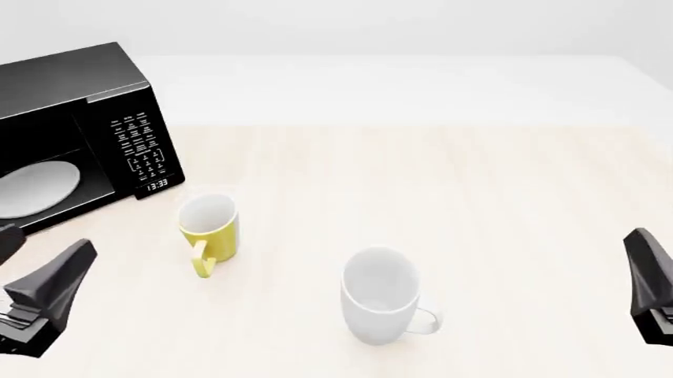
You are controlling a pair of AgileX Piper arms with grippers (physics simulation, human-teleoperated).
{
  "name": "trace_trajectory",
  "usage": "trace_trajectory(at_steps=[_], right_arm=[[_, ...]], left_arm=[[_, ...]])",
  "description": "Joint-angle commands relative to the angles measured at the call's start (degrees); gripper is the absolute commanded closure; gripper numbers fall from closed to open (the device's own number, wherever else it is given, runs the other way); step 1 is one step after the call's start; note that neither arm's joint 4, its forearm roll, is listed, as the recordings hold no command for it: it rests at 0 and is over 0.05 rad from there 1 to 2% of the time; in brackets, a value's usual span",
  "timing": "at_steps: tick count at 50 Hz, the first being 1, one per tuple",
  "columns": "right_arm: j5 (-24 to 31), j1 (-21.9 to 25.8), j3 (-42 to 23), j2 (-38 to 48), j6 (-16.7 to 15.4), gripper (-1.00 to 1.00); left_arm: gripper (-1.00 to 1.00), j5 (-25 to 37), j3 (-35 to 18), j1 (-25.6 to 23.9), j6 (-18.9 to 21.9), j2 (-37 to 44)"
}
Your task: Put the yellow and white mug in the microwave and close it.
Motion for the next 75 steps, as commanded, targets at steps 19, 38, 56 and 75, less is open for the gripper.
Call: trace_trajectory(at_steps=[19, 38, 56, 75], right_arm=[[0.0, 0.0, 0.0, 0.0, 0.0, -1.0], [-0.1, 0.0, 0.0, 0.0, 0.0, -1.0], [-0.1, 0.0, 0.0, 0.0, 0.0, -1.0], [-0.1, 0.0, 0.0, 0.0, 0.0, -1.0]], left_arm=[[-1.0, -13.7, -1.6, -1.6, -8.3, 26.9], [-1.0, -23.9, -3.0, -0.8, -10.9, 42.8], [-1.0, -33.8, -2.4, -2.5, -14.7, 56.5], [-1.0, -41.5, -3.2, -3.7, -16.3, 68.3]])
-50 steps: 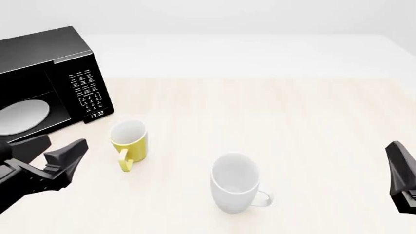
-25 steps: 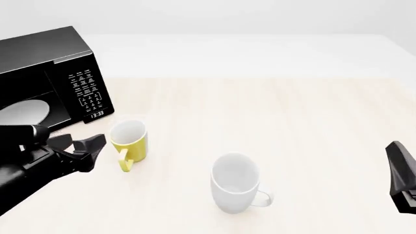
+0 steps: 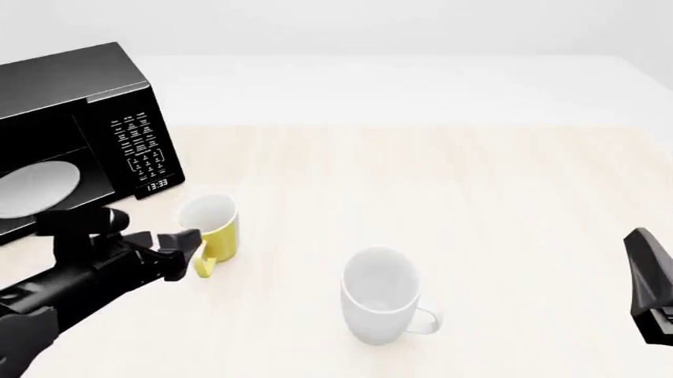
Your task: Put the yellow and white mug in the microwave and close it.
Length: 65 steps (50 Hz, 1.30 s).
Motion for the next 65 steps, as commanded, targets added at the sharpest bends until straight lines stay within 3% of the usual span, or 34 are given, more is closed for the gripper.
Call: trace_trajectory(at_steps=[1, 9, 47, 48, 65], right_arm=[[0.0, 0.0, 0.0, 0.0, 0.0, -1.0], [0.0, 0.0, 0.0, 0.0, 0.0, -1.0], [0.0, 0.0, 0.0, 0.0, 0.0, -1.0], [0.0, 0.0, 0.0, 0.0, 0.0, -1.0], [0.0, 0.0, 0.0, 0.0, 0.0, -1.0]], left_arm=[[-1.0, -4.5, -0.6, -0.4, -0.7, 7.0], [-1.0, -7.2, -1.4, -0.2, -0.8, 12.4], [-1.0, -12.0, -0.8, -1.0, -2.6, 21.6], [1.0, -12.6, -0.8, -0.6, -2.4, 22.5], [1.0, -9.7, 2.1, -0.3, 1.4, 11.2]])
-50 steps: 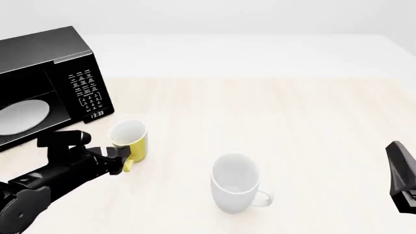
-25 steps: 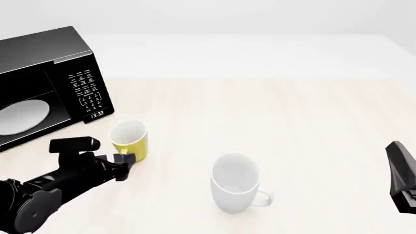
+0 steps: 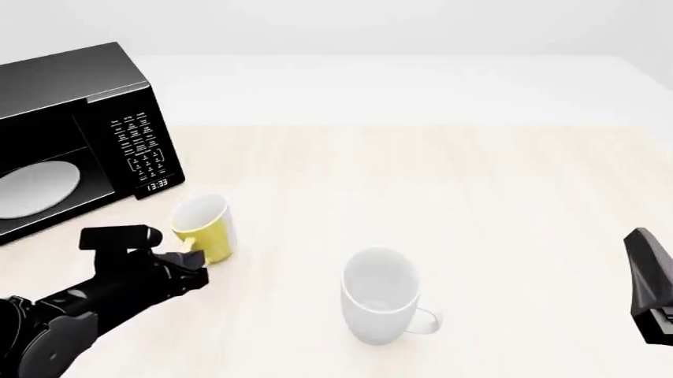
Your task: Put the yellow and white mug in the microwave and close it.
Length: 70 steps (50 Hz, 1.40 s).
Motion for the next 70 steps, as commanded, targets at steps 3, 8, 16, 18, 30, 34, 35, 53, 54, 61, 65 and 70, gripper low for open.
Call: trace_trajectory(at_steps=[3, 8, 16, 18, 30, 34, 35, 53, 54, 61, 65, 70], right_arm=[[0.0, 0.0, 0.0, 0.0, 0.0, -1.0], [0.0, 0.0, 0.0, 0.0, 0.0, -1.0], [0.0, 0.0, 0.0, 0.0, 0.0, -1.0], [0.0, 0.0, 0.0, 0.0, 0.0, -1.0], [0.0, 0.0, 0.0, 0.0, 0.0, -1.0], [0.0, 0.0, 0.0, 0.0, 0.0, -1.0], [0.0, 0.0, 0.0, 0.0, 0.0, -1.0], [0.0, 0.0, 0.0, 0.0, 0.0, -1.0], [0.0, 0.0, 0.0, 0.0, 0.0, -1.0], [0.0, 0.0, 0.0, 0.0, 0.0, -1.0], [0.0, 0.0, 0.0, 0.0, 0.0, -1.0], [0.0, 0.0, 0.0, 0.0, 0.0, -1.0]], left_arm=[[1.0, 3.4, 2.5, 1.8, 4.4, -8.7], [1.0, 4.5, 3.1, 2.6, 5.9, -11.8], [1.0, 6.5, 4.1, 3.9, 8.0, -17.3], [1.0, 6.8, 4.3, 4.4, 8.7, -18.6], [1.0, 10.0, 4.9, 8.4, 10.2, -25.5], [1.0, 11.5, 4.9, 9.7, 10.2, -27.9], [1.0, 11.7, 4.8, 10.0, 10.3, -28.2], [1.0, 15.3, 4.8, 18.2, 11.7, -34.6], [1.0, 15.4, 4.8, 18.4, 11.8, -34.6], [1.0, 15.4, 4.7, 20.3, 11.8, -35.2], [1.0, 14.9, 4.8, 21.8, 11.8, -34.8], [1.0, 13.9, 4.8, 24.5, 11.9, -34.0]])
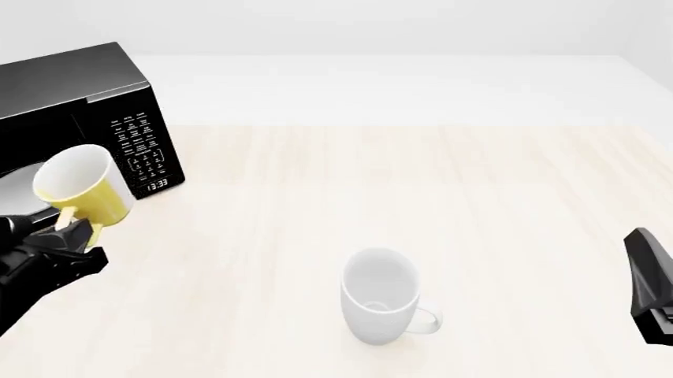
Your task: Put the yellow and white mug in the microwave and close it.
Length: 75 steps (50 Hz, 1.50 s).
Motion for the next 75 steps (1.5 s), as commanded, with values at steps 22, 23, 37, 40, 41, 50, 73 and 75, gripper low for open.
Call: trace_trajectory(at_steps=[22, 23, 37, 40, 41, 50, 73, 75], right_arm=[[0.0, 0.0, 0.0, 0.0, 0.0, -1.0], [0.0, 0.0, 0.0, 0.0, 0.0, -1.0], [0.0, 0.0, 0.0, 0.0, 0.0, -1.0], [0.0, 0.0, 0.0, 0.0, 0.0, -1.0], [0.0, 0.0, 0.0, 0.0, 0.0, -1.0], [0.0, 0.0, 0.0, 0.0, 0.0, -1.0], [0.0, 0.0, 0.0, 0.0, 0.0, -1.0], [0.0, 0.0, 0.0, 0.0, 0.0, -1.0]], left_arm=[[1.0, -8.7, -2.3, 12.9, -0.4, 11.4], [1.0, -8.9, -2.4, 13.3, -0.4, 11.8], [1.0, -12.5, -5.4, 16.1, -1.0, 19.7], [1.0, -12.8, -6.1, 16.6, -1.1, 20.7], [1.0, -12.9, -6.4, 16.5, -1.3, 21.2], [1.0, -15.0, -8.5, 18.1, -1.7, 25.9], [1.0, -20.0, -12.5, 21.6, -0.8, 35.4], [1.0, -20.2, -13.2, 21.8, -0.7, 36.2]])
